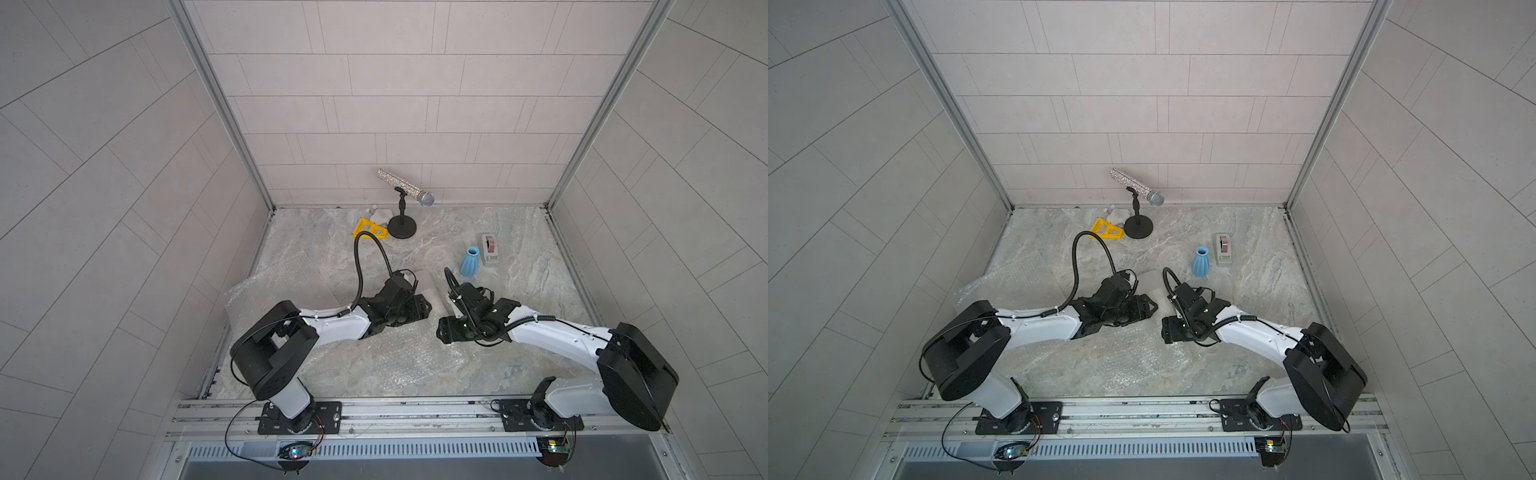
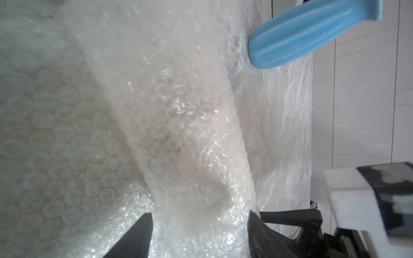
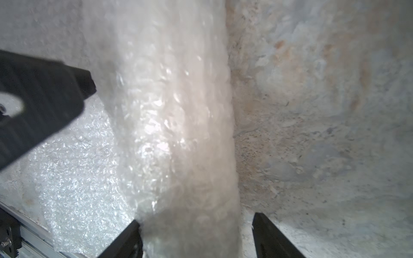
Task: Wrap vases in bubble wrap
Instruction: Wrap the vase in bubble wrap.
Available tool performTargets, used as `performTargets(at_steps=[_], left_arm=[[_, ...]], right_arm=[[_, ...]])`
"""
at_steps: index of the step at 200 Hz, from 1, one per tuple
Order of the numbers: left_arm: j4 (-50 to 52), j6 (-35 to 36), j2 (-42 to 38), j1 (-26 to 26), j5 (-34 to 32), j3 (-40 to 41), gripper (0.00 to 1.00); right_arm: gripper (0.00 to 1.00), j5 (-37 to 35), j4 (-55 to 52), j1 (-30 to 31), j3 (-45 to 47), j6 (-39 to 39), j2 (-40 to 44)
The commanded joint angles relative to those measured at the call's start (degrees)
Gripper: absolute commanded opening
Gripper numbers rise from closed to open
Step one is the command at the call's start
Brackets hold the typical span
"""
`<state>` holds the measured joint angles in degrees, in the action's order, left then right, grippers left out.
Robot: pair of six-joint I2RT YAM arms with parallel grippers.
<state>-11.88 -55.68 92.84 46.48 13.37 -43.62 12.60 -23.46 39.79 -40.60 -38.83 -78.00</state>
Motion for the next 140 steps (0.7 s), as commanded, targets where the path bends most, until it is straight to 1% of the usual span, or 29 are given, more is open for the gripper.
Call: performTargets(at_steps=[1,20,36,76,116,140], left_arm=[[-0.4,-0.2,2.5,0.5,0.0,-2.3,0.64],[-4.0,-0.6,4.7,0.5,0.8,-2.2,0.55],[-3.9,-0.4,6.0,0.5,0.8,-2.8,0.47],[-4.5,-0.6,5.9,0.5,0.2,0.6,0.26],[-5.0,-0.8,5.1,0.4,0.4,3.8,0.18],[-3.0,0.2,4.1,0.2,-0.2,4.3,0.15]], right_arm=[[0.76,-5.6,-4.0,-0.1,0.0,0.7,-0.8],[0.76,-5.8,-3.8,0.1,0.0,0.8,-1.0],[0.76,-6.0,-4.0,0.1,-0.3,1.0,-1.1],[0.77,-7.0,-5.1,0.2,-1.1,2.0,-0.6],[0.79,-6.8,-5.0,0.3,-2.0,2.3,-0.7],[0.80,-5.7,-5.2,0.3,-2.6,2.5,-0.4]])
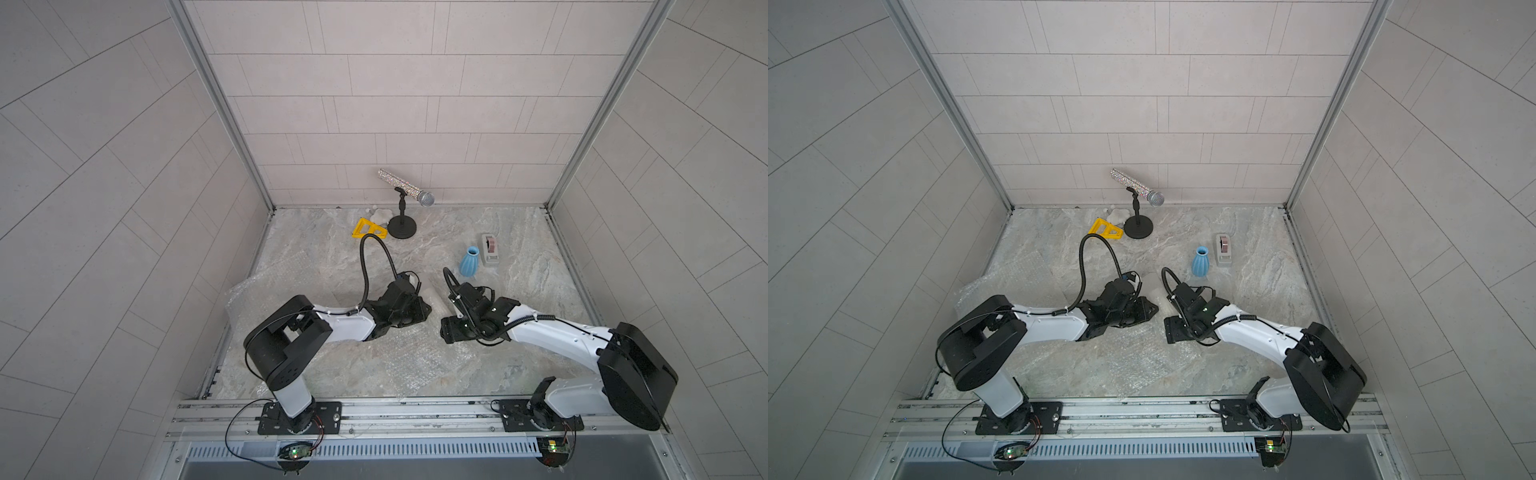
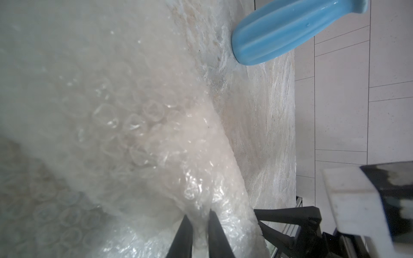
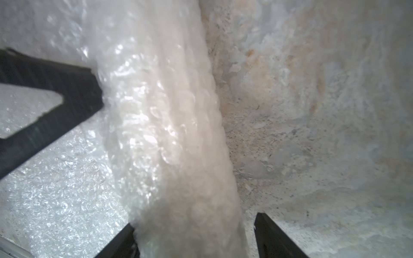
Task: Wrap vases in bubble wrap
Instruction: Wrap the vase in bubble wrap.
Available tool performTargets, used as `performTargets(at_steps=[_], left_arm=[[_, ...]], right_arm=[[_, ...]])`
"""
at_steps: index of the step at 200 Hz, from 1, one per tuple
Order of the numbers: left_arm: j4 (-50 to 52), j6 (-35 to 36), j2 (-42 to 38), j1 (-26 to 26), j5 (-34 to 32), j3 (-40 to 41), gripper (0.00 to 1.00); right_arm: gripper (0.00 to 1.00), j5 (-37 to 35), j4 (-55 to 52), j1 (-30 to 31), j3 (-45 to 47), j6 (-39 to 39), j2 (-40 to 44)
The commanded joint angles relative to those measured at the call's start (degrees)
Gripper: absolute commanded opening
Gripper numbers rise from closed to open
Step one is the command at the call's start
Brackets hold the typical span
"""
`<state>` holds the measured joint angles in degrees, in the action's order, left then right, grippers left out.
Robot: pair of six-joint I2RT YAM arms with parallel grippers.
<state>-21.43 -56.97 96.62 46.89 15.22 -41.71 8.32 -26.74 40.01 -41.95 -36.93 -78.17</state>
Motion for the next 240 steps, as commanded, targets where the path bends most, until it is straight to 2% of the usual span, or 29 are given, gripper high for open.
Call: performTargets(at_steps=[1,35,72,97,136,157,179,201,240], left_arm=[[6.6,1.5,0.3,-0.2,-2.1,2.4,0.15],[8.0,2.5,-1.2,-0.3,-2.8,4.2,0.14],[8.7,3.0,-1.2,-0.9,-2.6,4.7,0.14],[9.5,4.0,-1.4,-1.2,-3.3,4.4,0.14],[10.4,5.9,0.1,-2.1,-3.2,2.7,0.14],[10.5,6.7,0.9,-2.2,-2.3,1.4,0.14],[10.6,6.8,0.0,-2.2,-2.3,1.1,0.14],[12.0,7.2,-1.9,-2.4,-1.9,1.2,0.14],[15.1,6.6,-9.6,-2.7,-3.3,4.0,0.19]], right_arm=[[0.80,-1.3,-1.8,0.1,-1.2,0.5,-0.2],[0.83,1.2,-1.4,0.1,-0.9,0.3,2.0],[0.85,7.5,-1.2,-0.1,-1.6,0.3,3.8],[0.86,7.1,-2.3,-1.4,-2.1,0.3,4.6],[0.87,11.3,-2.0,-4.9,-2.5,4.2,4.3],[0.83,12.2,-2.3,-4.9,-3.3,6.9,2.3],[0.78,10.7,-3.0,-4.4,-3.4,7.4,0.5],[0.77,7.3,-2.5,-3.3,-2.3,7.4,0.6],[0.76,3.5,-1.9,-1.6,-1.0,8.0,-0.2]])
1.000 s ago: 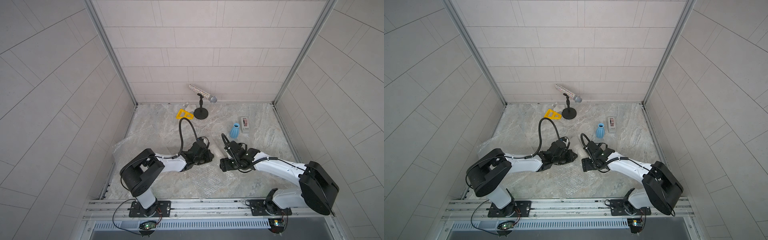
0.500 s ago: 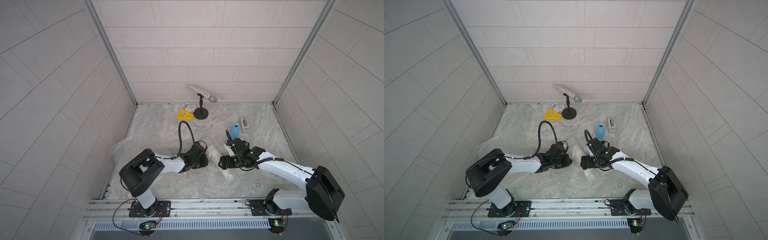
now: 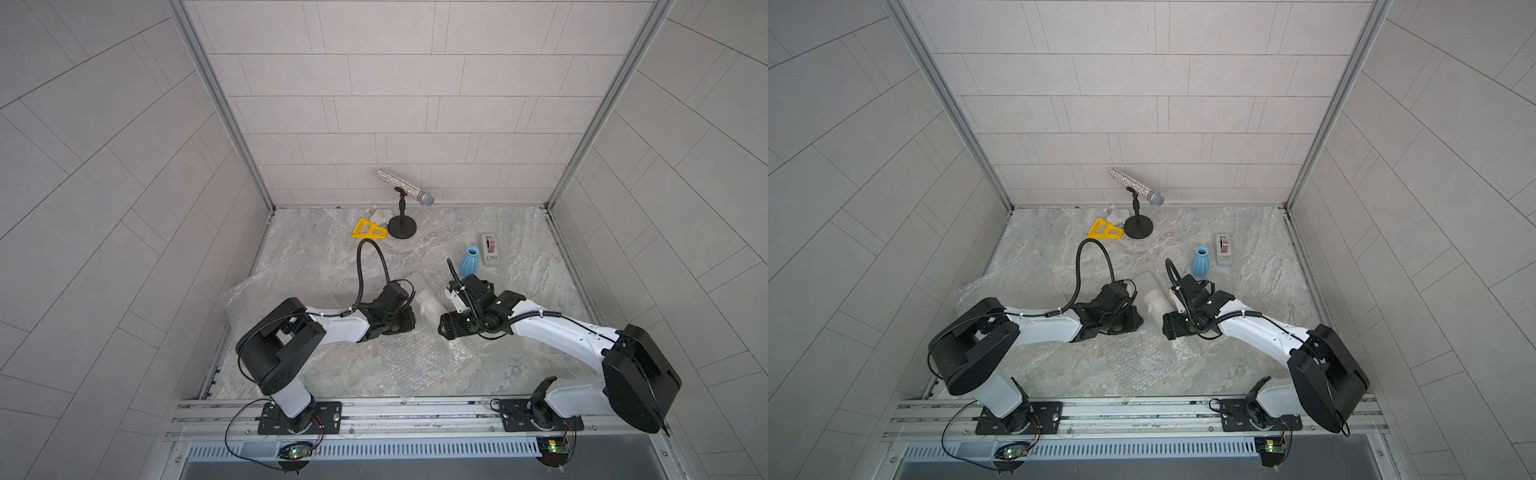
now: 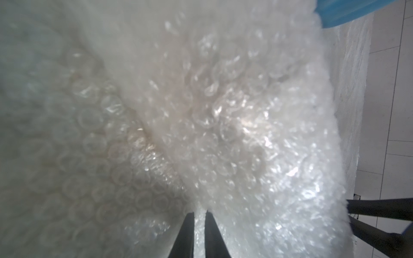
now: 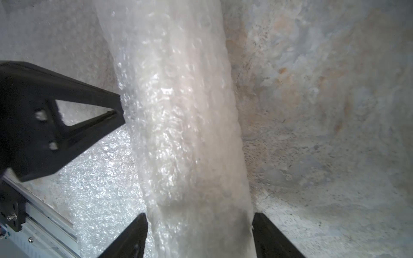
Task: Wrap vases in bubble wrap
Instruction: Wrap the vase in bubble wrap.
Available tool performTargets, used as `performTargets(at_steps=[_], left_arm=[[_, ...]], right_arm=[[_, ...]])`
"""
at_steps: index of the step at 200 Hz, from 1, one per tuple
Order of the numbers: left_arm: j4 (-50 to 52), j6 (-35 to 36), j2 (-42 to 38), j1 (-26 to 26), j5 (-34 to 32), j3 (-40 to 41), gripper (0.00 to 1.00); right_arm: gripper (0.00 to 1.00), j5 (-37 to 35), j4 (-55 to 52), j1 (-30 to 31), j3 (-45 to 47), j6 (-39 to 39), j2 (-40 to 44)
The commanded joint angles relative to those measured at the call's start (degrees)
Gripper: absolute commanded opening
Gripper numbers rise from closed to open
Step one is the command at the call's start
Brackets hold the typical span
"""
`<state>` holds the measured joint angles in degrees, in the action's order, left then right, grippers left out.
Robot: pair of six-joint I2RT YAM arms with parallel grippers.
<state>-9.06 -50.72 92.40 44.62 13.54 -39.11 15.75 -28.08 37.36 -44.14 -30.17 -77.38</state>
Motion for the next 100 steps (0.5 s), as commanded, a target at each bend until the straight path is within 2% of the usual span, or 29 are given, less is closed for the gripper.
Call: performTargets(at_steps=[1,26,52,73,100], left_arm=[[2.8,0.3,-5.5,-0.4,-1.6,1.5,0.20],[3.5,-1.2,-6.5,0.1,0.3,-0.3,0.29],[1.3,-2.3,-3.6,1.8,1.0,-2.5,0.34],[-0.1,-2.5,-0.1,2.7,3.0,-5.3,0.35],[-1.0,-2.4,3.2,4.4,1.8,-6.9,0.35]], right_arm=[[0.76,-4.0,-0.6,1.1,1.2,1.2,-1.0],[0.75,-6.7,-0.6,2.2,1.3,1.3,-2.0],[0.74,-9.0,-0.1,3.4,1.5,1.5,-2.8],[0.74,-10.6,-0.2,4.3,1.5,1.6,-3.6],[0.73,-12.5,-0.1,5.2,1.4,1.5,-3.7]])
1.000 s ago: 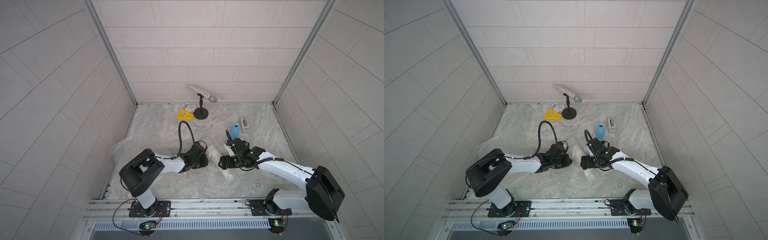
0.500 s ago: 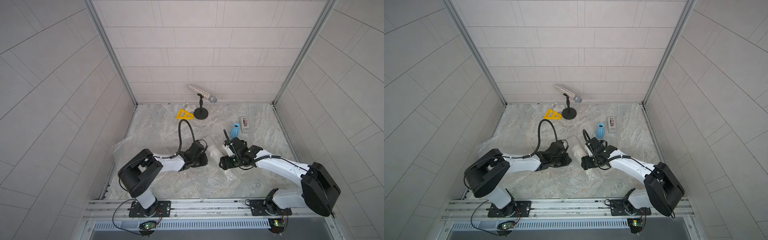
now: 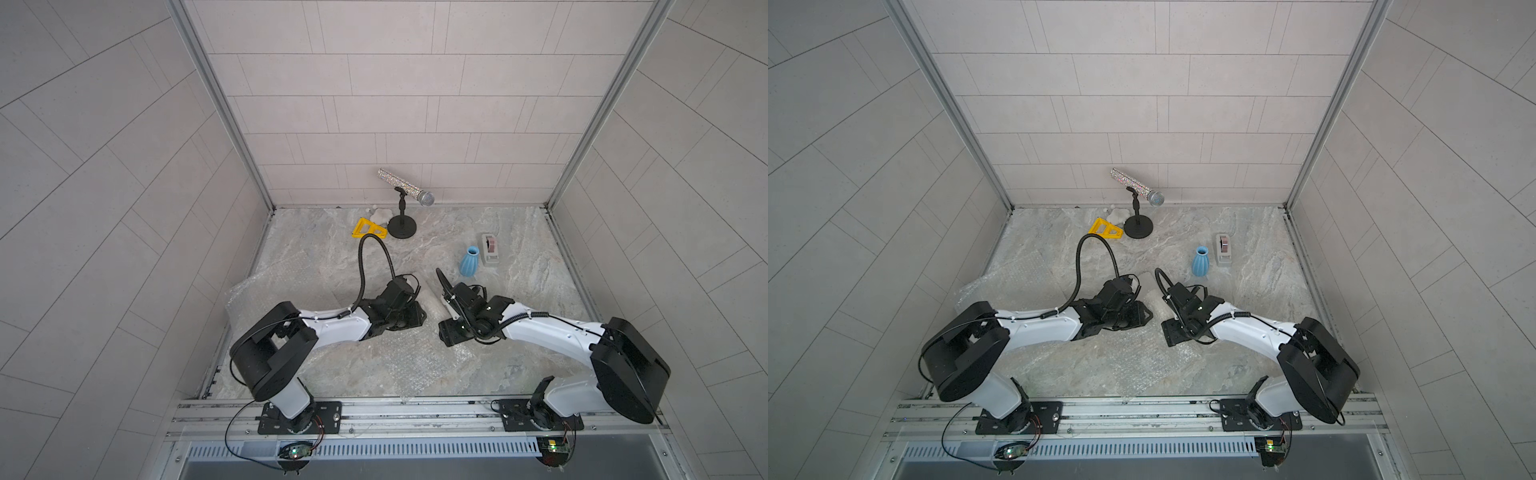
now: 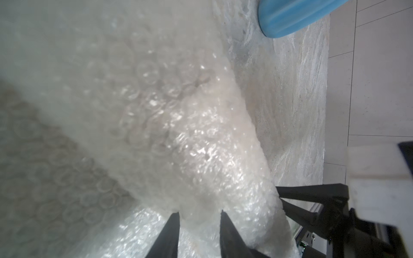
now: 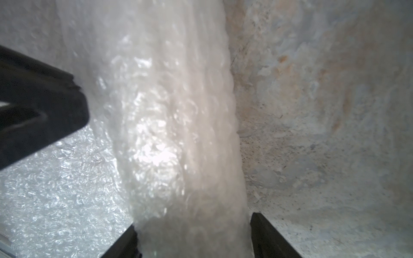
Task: Wrap vases in bubble wrap
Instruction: Wrap the vase in bubble wrap.
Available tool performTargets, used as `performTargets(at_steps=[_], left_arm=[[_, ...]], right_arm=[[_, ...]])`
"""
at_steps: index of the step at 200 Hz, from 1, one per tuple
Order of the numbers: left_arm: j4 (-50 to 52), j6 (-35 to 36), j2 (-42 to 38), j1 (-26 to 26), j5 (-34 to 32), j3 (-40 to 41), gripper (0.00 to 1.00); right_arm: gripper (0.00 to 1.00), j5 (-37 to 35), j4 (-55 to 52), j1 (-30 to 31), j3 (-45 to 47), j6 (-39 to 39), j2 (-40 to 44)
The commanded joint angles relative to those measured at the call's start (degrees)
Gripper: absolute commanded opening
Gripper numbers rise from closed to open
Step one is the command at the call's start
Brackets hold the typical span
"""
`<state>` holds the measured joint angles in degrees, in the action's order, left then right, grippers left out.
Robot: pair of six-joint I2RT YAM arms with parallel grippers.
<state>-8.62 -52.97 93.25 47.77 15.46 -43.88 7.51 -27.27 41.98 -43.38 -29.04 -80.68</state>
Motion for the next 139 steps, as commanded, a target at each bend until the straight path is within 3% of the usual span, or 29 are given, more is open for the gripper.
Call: performTargets(at_steps=[1,69,139], left_arm=[[-1.5,-0.2,2.6,1.3,-0.1,-2.1,0.35],[-3.0,-0.2,7.1,1.3,-1.3,-1.0,0.30],[-0.9,1.7,7.9,1.2,-2.8,-0.3,0.28]], right_arm=[[0.73,-4.3,-0.9,0.6,0.7,0.3,-0.4],[0.79,-3.2,-1.5,0.4,0.0,0.5,3.0],[0.85,4.7,-3.1,-4.1,-0.1,0.1,10.0]])
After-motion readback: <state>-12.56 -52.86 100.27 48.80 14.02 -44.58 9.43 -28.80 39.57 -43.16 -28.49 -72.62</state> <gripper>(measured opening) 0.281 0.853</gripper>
